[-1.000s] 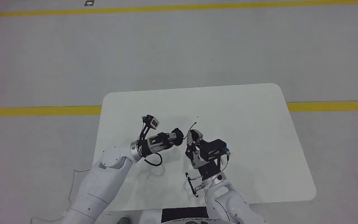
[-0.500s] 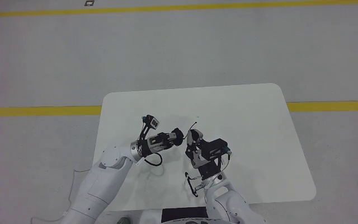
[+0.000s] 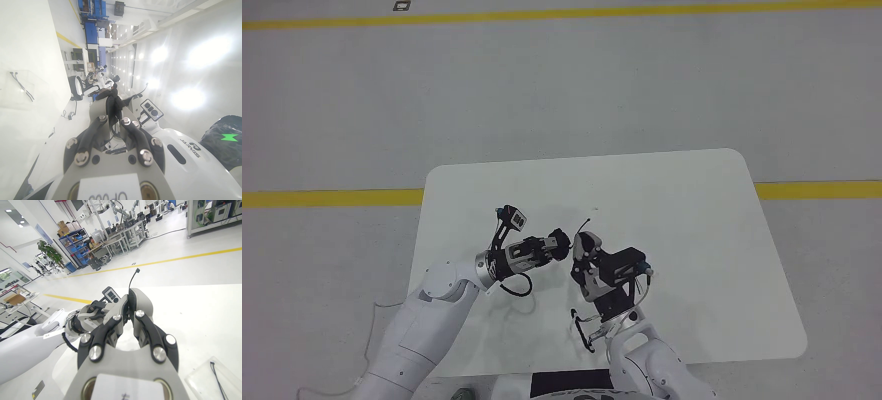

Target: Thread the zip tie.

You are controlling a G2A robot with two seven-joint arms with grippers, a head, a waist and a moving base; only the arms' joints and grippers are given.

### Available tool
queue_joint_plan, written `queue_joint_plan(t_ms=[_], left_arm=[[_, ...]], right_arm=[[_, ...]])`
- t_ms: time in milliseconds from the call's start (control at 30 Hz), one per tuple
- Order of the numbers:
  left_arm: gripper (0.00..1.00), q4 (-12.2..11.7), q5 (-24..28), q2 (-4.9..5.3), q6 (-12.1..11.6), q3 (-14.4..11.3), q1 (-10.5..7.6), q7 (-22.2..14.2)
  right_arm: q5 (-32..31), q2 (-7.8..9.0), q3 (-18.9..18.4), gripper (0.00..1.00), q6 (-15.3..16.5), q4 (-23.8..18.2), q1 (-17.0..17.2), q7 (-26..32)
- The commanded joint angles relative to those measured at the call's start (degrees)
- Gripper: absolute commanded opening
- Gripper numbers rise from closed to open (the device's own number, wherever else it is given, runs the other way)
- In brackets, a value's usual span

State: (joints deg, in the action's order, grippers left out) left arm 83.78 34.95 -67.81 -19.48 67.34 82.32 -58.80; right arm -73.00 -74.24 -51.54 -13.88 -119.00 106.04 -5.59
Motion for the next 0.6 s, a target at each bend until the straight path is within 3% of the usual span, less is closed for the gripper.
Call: queue_joint_plan(t_ms=[0, 567], left_arm=[[0.0, 0.0, 0.0, 0.0, 0.0, 0.0, 0.0, 0.0], [0.0, 0.0, 0.0, 0.0, 0.0, 0.0, 0.0, 0.0]], right_arm=[[0.4, -0.02, -0.1, 0.0, 0.0, -0.1, 0.1, 0.1], [5.5, -0.34, -0.6, 0.0, -0.3, -1.4, 0.4, 1.5]])
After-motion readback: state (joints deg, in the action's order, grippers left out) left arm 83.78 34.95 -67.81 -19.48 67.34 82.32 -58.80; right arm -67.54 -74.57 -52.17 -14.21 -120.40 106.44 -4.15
